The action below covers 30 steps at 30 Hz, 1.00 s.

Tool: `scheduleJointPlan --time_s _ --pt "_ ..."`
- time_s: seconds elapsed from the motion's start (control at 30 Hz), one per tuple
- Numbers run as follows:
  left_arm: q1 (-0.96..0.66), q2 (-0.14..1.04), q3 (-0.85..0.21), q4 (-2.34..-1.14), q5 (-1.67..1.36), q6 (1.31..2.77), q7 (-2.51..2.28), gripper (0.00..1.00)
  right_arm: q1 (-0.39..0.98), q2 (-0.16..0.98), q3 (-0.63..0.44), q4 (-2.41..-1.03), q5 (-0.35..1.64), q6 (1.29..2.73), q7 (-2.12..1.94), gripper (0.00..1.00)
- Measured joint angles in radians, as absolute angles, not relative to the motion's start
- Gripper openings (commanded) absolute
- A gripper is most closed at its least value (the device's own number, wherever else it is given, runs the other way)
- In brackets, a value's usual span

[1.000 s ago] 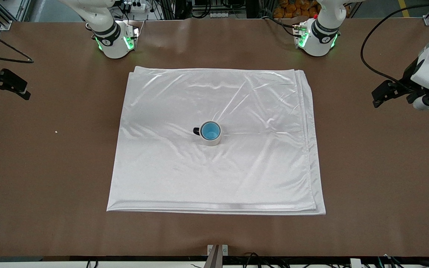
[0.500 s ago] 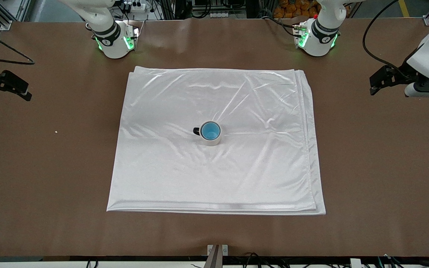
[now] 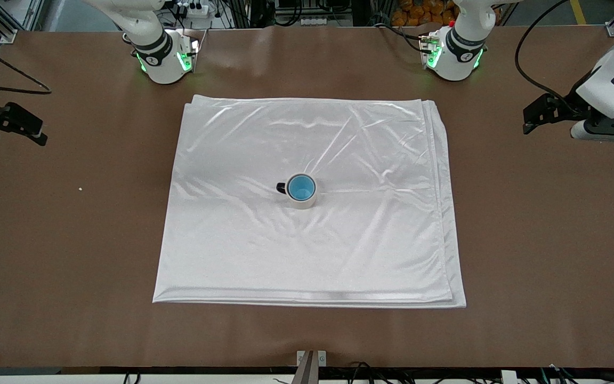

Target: Place blue cup into white mug on cloth

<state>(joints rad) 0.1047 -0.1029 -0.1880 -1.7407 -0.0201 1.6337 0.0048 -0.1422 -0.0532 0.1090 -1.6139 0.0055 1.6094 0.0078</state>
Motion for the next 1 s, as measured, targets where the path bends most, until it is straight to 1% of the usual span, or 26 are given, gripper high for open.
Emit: scheduleJointPlan --time_s 1.0 --pt "0.106 -0.103 -0.177 -1.741 -0.019 1.634 0.005 1.00 -0.142 -0.049 0.109 -1.614 0.006 1.605 0.008 1.00"
